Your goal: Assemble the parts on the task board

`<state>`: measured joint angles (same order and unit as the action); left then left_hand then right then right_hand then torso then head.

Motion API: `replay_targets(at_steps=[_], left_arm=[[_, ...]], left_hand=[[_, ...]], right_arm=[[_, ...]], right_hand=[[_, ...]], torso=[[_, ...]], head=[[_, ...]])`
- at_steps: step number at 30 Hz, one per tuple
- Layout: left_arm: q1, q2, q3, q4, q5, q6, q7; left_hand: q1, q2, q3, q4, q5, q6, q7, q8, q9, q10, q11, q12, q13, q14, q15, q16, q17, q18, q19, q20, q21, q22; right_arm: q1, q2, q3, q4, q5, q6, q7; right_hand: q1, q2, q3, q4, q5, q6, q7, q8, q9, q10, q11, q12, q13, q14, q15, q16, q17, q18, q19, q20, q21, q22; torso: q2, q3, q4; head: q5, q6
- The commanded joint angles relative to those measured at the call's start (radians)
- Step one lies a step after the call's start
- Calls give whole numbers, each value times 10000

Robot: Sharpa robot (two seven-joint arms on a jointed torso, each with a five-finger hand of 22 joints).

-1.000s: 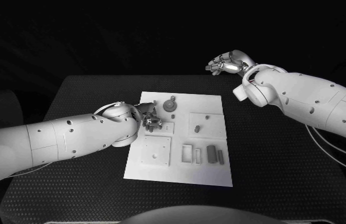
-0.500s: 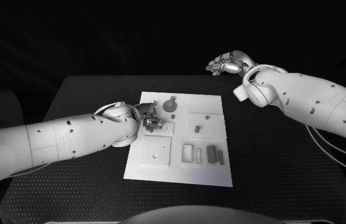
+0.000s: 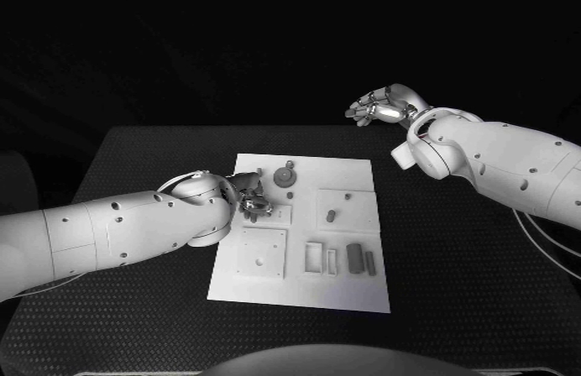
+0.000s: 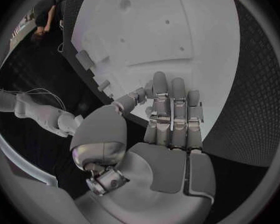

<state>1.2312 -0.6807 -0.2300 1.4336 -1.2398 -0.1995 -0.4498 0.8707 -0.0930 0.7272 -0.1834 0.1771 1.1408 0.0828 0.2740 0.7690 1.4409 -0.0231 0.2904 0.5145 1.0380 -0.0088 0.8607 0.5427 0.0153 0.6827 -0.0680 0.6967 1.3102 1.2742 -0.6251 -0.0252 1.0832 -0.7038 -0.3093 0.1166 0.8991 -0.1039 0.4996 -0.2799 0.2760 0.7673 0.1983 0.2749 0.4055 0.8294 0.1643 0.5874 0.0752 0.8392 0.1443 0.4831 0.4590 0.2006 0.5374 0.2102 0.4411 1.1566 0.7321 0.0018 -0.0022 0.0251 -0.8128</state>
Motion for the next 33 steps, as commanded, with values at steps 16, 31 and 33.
replay_targets(at_steps=[16, 31, 33], left_arm=[[-139, 72, -79, 5, 179, 497, 172], [-136, 90, -77, -162, 254, 497, 127], [-136, 97, -76, -166, 299, 496, 133]], left_hand=[[-6, -172, -68, 201, -18, 601, -469, -64, 9, 78, -96, 10, 26, 93, -22, 89, -9, -153, 13, -334, 13, 107], [-850, -747, -206, 1337, -1184, 597, -457, -191, -14, 19, -95, -6, 32, 57, -22, 96, -103, -153, 37, -329, -53, 49], [-841, -723, -193, 1342, -1178, 597, -458, -192, -13, 18, -96, -6, 33, 55, -23, 97, -105, -153, 36, -333, -53, 49]], right_arm=[[-5, 1, 5, 21, 27, 137, 77], [-5, -8, 5, 15, 28, 150, 72], [-5, -7, 5, 12, 28, 157, 70]], right_hand=[[-161, 20, 10, 50, 122, -4, 216, 41, -26, 73, -8, -32, -25, 22, 59, -42, -18, -61, -35, 26, -74, 38], [-170, 20, 14, 47, 142, -5, 217, 42, -30, 72, -8, -32, -29, 19, 59, -43, -19, -60, -36, 26, -80, 46], [-170, 19, 15, 46, 145, -5, 217, 42, -31, 71, -8, -32, -29, 19, 59, -43, -20, -60, -37, 26, -81, 47]], torso=[[6, 2, 0], [-1, 4, 0], [2, 1, -8]], head=[[-2, 9], [-9, 11], [-13, 5]])
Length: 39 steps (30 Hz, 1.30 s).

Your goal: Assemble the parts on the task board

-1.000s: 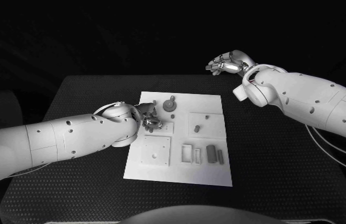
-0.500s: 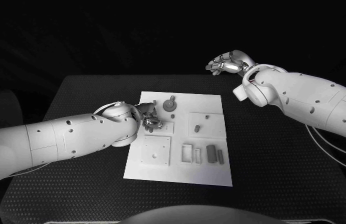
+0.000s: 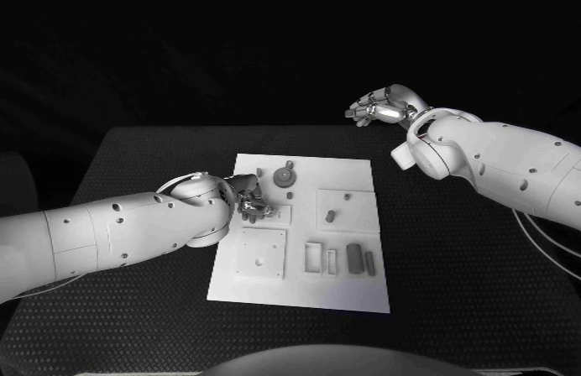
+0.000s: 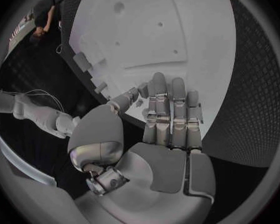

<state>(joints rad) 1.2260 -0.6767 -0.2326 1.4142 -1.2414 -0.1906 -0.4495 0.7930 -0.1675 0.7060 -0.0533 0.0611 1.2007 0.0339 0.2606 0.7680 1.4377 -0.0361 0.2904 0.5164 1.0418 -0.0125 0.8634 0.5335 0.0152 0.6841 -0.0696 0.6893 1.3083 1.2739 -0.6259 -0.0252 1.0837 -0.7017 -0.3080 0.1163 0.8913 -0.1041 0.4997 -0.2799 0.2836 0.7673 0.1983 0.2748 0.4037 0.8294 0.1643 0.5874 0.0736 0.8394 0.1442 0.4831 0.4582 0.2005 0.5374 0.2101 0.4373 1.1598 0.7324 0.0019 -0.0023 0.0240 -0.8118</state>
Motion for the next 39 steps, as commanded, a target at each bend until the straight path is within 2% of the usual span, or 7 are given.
replay_targets(at_steps=[1, 13, 23, 28, 29, 34, 39], left_arm=[[-84, 62, -50, 25, 346, 405, 131], [-84, 59, -48, -38, 400, 324, 125], [-73, -160, -21, 156, 591, 347, 155], [-28, -256, 90, 259, 648, 321, 170], [-24, -249, 243, 238, 650, 294, 174], [-19, -314, 430, 297, 649, 218, 182], [45, -358, 773, 313, 646, 174, 249]], left_hand=[[-20, 111, 51, 25, 0, -5, 29, -62, -1, 48, 34, -5, 15, 15, 12, 72, -15, -152, 18, -326, 21, 71], [-34, 281, -1, -51, 35, -3, 36, -74, 14, 40, 40, 1, 24, 3, 18, 87, -29, -152, -6, -313, 20, 85], [-443, -742, -2, 659, -126, -11, 34, -69, 101, 39, 36, 12, 53, -14, 18, 136, -36, -152, 53, -325, 35, 85], [-855, -1088, -565, 955, -129, -70, 57, -77, 166, -2, 51, 2, 75, -64, 44, 156, -30, -152, -15, -283, 24, 101], [-894, -1090, -833, 972, -125, -90, 46, -75, 202, -18, 43, 0, 89, -85, 33, 169, -25, -152, -43, -308, 8, 98], [-1114, -1242, -1044, 1196, -121, -106, 39, -84, 224, -33, 38, -6, 97, -102, 23, 170, -28, -150, -59, -329, -28, 73], [-1051, -1224, -1056, 1206, -120, -130, 42, -98, 229, -56, 35, -18, 97, -114, 19, 167, -31, -150, -68, -342, -36, 70]], right_arm=[[-2, -3, 5, 7, 7, 143, 72], [-3, -24, 5, 8, 7, 143, 69], [-20, -33, 5, -3, 7, 133, 73], [-26, -32, 5, -9, 7, 134, 72], [-27, -32, 5, -9, 7, 134, 72], [-32, -26, 5, -19, 7, 136, 74], [-36, -24, 5, -44, 9, 126, 79]], right_hand=[[-92, 21, 15, 46, 71, -5, 217, 42, -13, 71, -8, -32, -14, 17, 61, -43, -11, -59, -37, 26, -43, 16], [-96, 22, 19, 42, 83, -6, 217, 44, -17, 71, -8, -30, -17, 15, 61, -44, -13, -59, -38, 26, -48, 23], [-102, 21, 21, 40, 88, -7, 217, 45, -20, 70, -8, -29, -19, 11, 64, -45, -14, -59, -40, 26, -53, 30], [-104, 22, 22, 38, 91, -7, 217, 46, -21, 70, -7, -29, -20, 10, 64, -46, -15, -59, -41, 26, -55, 32], [-104, 22, 22, 38, 91, -7, 217, 46, -21, 70, -7, -29, -21, 9, 65, -46, -15, -60, -41, 26, -56, 33], [-102, 26, 28, 35, 103, -8, 217, 46, -24, 70, -8, -27, -22, 7, 65, -47, -16, -59, -42, 26, -59, 38], [-105, 26, 29, 34, 108, -9, 217, 47, -25, 70, -8, -27, -23, 6, 66, -48, -16, -59, -42, 26, -60, 40]], torso=[[1, 0, -7], [-2, -3, 1], [-5, -4, 0], [-11, -10, 5], [-11, -9, 8], [-8, -7, 6], [-5, -13, 12]], head=[[-1, -7], [-12, 0], [-28, 25], [-29, 52], [-29, 56], [-18, 86], [-7, 140]])
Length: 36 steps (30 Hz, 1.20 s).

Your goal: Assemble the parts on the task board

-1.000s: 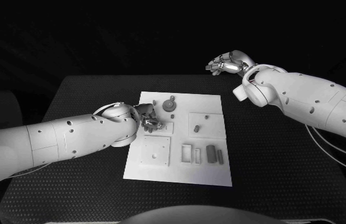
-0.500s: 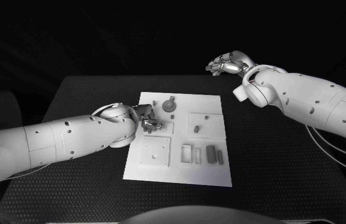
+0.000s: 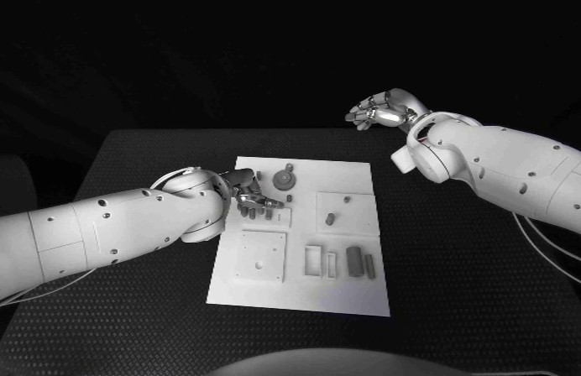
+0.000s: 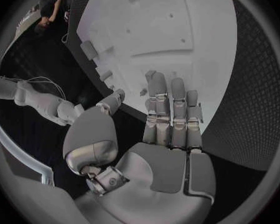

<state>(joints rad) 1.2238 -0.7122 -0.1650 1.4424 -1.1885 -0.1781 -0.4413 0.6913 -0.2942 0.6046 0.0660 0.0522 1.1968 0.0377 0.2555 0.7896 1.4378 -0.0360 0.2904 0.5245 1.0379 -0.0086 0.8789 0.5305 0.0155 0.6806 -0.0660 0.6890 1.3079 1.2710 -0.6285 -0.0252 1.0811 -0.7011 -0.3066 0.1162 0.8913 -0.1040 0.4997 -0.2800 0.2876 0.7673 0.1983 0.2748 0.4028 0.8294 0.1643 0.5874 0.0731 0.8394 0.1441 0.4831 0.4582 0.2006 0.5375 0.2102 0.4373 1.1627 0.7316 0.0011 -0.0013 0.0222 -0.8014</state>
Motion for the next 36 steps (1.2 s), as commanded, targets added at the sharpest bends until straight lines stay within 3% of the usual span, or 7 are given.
replay_targets(at_steps=[1, 7, 12, 16, 21, 27, 36], left_arm=[[118, -11, 137, 31, 118, 55, 172], [599, 4, 263, -212, 708, 745, 224], [1001, 275, 289, -1104, 1356, 1066, 280], [1231, 792, 304, -2370, 1820, 1621, 366], [1345, 1337, 355, -3619, 2385, 2661, 274], [1361, 2038, 382, -4959, 2122, 2985, 343], [1241, 2747, 376, -6070, 2198, 3284, 553]], left_hand=[[-8, 43, -53, 16, -31, -103, 10, -54, 14, -69, 35, -24, 16, -83, -19, 8, -4, -155, -38, -381, -38, 74], [562, 296, -125, -235, -22, -324, 114, -180, 5, -283, 119, -113, 8, -269, 65, -99, -67, -155, -164, -320, -69, 100], [1263, 722, -335, -746, 11, -1233, 502, -686, -224, -512, 239, -203, 1, -340, 125, -148, -131, -155, -265, -252, -77, 131], [1733, 1165, -538, -1235, 328, -1726, 696, -906, -412, -728, 383, -283, -17, -283, 118, -122, -174, -155, -222, -235, -85, 108], [1576, 1305, -774, -1288, 329, -1798, 696, -900, -493, -686, 367, -182, 42, -222, 79, -46, -180, -155, -172, -251, -121, 68], [1336, 1335, -882, -1150, 179, -1884, 722, -906, -557, -784, 394, -161, 63, -309, 113, -48, -205, -155, -264, -210, -207, 39], [1080, 1147, -941, -937, 59, -1900, 722, -868, -602, -850, 397, -116, 92, -366, 124, -18, -216, -155, -308, -208, -248, 40]], right_arm=[[-7, 2, 5, -25, 8, 114, 80], [-8, 40, 5, -106, 27, 120, 80], [-9, 86, 5, -226, 103, 133, 83], [-12, 119, 5, -324, 191, 125, 101], [-43, 190, 6, -439, 228, 151, 87], [-52, 243, 6, -473, 229, 156, 90], [-52, 260, 7, -432, 229, 132, 93]], right_hand=[[-106, 25, 28, 35, 69, -9, 217, 47, -16, 70, -8, -27, -17, 6, 66, -47, -16, -60, -42, 26, -61, 11], [-112, 25, 28, 35, 74, -8, 217, 48, -17, 70, -7, -26, -18, 5, 67, -48, -17, -60, -43, 27, -63, 14], [-115, 26, 29, 36, 80, -8, 218, 48, -19, 70, -7, -26, -19, 5, 67, -48, -17, -61, -43, 27, -65, 17], [-118, 28, 30, 36, 84, -8, 218, 49, -20, 70, -7, -25, -20, 4, 67, -48, -17, -60, -42, 27, -66, 19], [-121, 32, 32, 36, 92, -9, 218, 49, -22, 70, -7, -25, -20, 6, 68, -47, -17, -60, -42, 28, -68, 23], [-136, 37, 30, 39, 100, -14, 220, 48, -25, 67, -5, -25, -23, 3, 71, -48, -19, -61, -42, 29, -73, 29], [-146, 40, 30, 39, 109, -19, 221, 47, -29, 63, -3, -26, -25, -1, 73, -50, -21, -62, -45, 30, -78, 35]], torso=[[3, -4, 2], [2, 3, -8], [5, 14, -20], [12, 4, -30], [15, 13, -50], [47, 9, -95], [128, 1, -176]], head=[[11, 36], [48, 174], [112, 368], [114, 507], [168, 626], [265, 816], [379, 920]])
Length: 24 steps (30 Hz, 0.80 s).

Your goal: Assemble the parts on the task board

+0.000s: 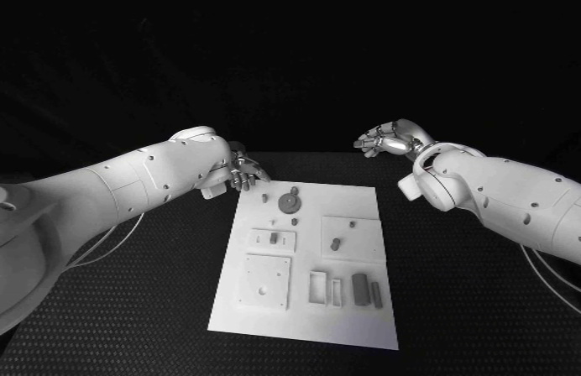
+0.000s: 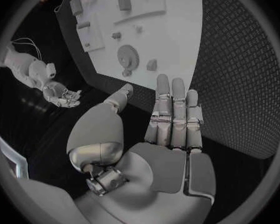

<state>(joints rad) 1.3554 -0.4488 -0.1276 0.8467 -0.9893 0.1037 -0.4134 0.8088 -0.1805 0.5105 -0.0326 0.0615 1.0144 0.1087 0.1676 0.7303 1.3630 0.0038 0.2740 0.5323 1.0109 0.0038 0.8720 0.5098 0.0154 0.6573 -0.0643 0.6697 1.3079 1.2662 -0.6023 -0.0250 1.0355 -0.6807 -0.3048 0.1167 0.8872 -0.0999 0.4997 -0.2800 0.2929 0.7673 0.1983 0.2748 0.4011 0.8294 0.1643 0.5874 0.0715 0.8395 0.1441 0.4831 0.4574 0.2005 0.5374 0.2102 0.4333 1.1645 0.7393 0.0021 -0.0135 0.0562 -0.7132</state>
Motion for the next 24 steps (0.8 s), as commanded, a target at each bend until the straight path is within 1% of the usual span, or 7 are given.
replay_targets(at_steps=[1, 3, 8, 14, 21, 22, 24], left_arm=[[-110, 172, 3, -188, 207, 472, 303], [-149, 266, 4, -319, 214, 423, 358], [-186, 388, 7, -451, 219, 401, 418], [-215, 511, 3, -637, 219, 451, 418], [-353, 568, 2, -749, 200, 472, 414], [-359, 575, 2, -761, 200, 470, 411], [-372, 598, 1, -798, 188, 497, 411]], left_hand=[[-119, -6, -5, 72, -41, -72, 12, 18, -11, -112, 0, 50, 17, -103, 2, 54, -10, -154, -80, -223, -58, 41], [-142, -21, -4, 100, -45, -71, 11, 24, -15, -120, -1, 55, 20, -110, 4, 58, -10, -154, -85, -221, -62, 43], [-120, 79, 20, 116, -43, -61, 3, 49, -22, -124, -8, 85, 37, -116, 0, 83, -6, -154, -92, -226, -63, 53], [-55, 307, -22, 22, -31, -33, -12, 99, -34, -132, -20, 133, 64, -130, -4, 122, -2, -154, -114, -222, -67, 72], [-55, 320, -27, 17, -31, -32, -12, 102, -35, -133, -20, 136, 66, -131, -3, 124, -2, -154, -115, -221, -67, 73], [-21, 460, -34, -30, -17, 5, -26, 133, -32, -126, -31, 156, 76, -125, -8, 143, 1, -154, -121, -217, -69, 78], [-18, 511, -69, -75, -8, 26, -36, 155, -35, -127, -37, 172, 83, -126, -10, 156, 1, -154, -125, -213, -72, 82]], right_arm=[[-3, -3, 5, 27, 25, 110, 90], [-2, 0, 5, 32, 25, 106, 90], [-2, 12, 5, 45, 25, 107, 92], [-2, 9, 5, 82, 25, 104, 95], [-2, 2, 5, 120, 25, 103, 95], [-2, 0, 5, 123, 25, 101, 95], [-1, -11, 6, 136, 25, 106, 92]], right_hand=[[-105, -2, 30, 39, 57, -19, 222, 47, -12, 63, -3, -26, -9, -2, 73, -51, -13, -61, -45, 30, -38, 17], [-107, -1, 30, 38, 60, -20, 222, 47, -13, 62, -3, -26, -10, -3, 74, -51, -13, -61, -45, 30, -39, 19], [-111, -2, 30, 36, 66, -21, 222, 47, -15, 61, -3, -26, -11, -5, 75, -52, -14, -61, -47, 30, -43, 23], [-114, -3, 31, 33, 69, -23, 223, 48, -17, 59, -2, -26, -12, -9, 76, -54, -15, -61, -49, 30, -46, 27], [-114, -3, 31, 32, 69, -23, 223, 48, -18, 59, -2, -26, -12, -9, 76, -54, -16, -61, -49, 30, -47, 28], [-115, -3, 32, 31, 70, -23, 223, 48, -18, 59, -2, -26, -12, -10, 76, -54, -16, -61, -50, 30, -47, 29], [-115, -3, 32, 31, 70, -23, 223, 48, -18, 59, -2, -25, -12, -10, 76, -54, -16, -61, -50, 30, -48, 29]], torso=[[67, -13, -64], [81, -19, -79], [114, -26, -108], [108, -23, -88], [104, -19, -89], [106, -20, -92], [108, -21, -98]], head=[[40, 46], [37, 52], [56, 68], [38, 46], [39, 11], [34, 2], [28, -6]])
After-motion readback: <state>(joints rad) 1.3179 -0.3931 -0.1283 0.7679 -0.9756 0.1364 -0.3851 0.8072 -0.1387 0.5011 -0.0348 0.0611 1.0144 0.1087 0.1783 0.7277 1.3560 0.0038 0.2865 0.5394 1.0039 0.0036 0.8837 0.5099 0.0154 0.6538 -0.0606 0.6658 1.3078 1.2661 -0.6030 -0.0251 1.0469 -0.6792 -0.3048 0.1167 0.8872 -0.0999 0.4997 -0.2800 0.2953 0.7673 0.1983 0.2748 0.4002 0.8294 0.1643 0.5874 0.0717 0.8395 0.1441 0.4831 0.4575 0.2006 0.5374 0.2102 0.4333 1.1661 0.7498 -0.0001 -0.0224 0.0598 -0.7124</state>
